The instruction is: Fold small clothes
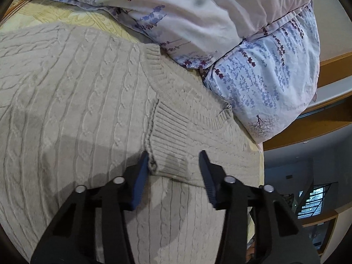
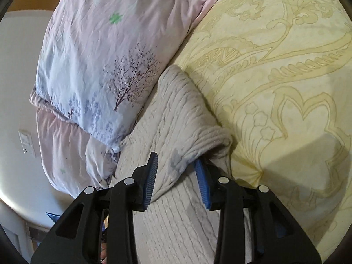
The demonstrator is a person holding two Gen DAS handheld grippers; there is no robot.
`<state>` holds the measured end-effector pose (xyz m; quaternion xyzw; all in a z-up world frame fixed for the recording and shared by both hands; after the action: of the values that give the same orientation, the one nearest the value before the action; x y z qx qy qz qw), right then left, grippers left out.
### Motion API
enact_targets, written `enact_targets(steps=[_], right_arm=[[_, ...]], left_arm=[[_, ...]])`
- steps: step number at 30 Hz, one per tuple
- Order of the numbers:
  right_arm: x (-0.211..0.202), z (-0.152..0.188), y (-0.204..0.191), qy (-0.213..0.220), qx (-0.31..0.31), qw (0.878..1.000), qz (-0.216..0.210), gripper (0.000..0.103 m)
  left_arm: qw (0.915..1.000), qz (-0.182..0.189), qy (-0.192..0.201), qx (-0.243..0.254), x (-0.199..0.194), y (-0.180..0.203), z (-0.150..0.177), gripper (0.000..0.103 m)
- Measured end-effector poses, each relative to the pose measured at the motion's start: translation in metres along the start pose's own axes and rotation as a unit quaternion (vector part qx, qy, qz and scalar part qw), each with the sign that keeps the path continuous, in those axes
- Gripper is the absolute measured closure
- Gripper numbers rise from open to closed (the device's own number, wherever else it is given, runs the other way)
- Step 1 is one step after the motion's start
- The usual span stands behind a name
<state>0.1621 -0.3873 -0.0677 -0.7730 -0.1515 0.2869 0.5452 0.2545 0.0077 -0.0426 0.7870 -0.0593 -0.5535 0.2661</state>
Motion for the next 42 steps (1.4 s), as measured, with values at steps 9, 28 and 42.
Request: enact_targets(steps=[9, 28, 42], right_arm=[[-0.011, -0.009, 0.005, 0.032, -0.006, 0.999, 0.011, 0.073], [0.011, 0.017, -0.004, 0.009, -0.081, 0.993, 0.082, 0.095], [-0.004, 0.049, -0.046, -0.012, -0.202, 0.974, 0.098, 0.042]], left_arm=[[0.9999, 0.003, 0.008, 0.012, 0.007, 0.004, -0.011, 0.095], [0.9952, -0.073, 0.050, 0.042, -0.018, -0.054, -0.028, 0.093], [0.9838, -0.053, 0.167, -0.041, -0.163, -0.173, -0.007, 0.040]])
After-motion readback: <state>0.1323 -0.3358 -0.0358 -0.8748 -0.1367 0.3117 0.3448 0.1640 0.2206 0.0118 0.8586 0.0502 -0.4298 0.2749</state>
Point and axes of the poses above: each gripper's, at about its wrist camera, not at the fingertips, and x roughly the way its jaws point, y to its right, z to its underside, the point moved 6 cm from there along x, roughly the way its jaws point, and after that the axes turned 15 degrees about -z, right-handed, at the moved point
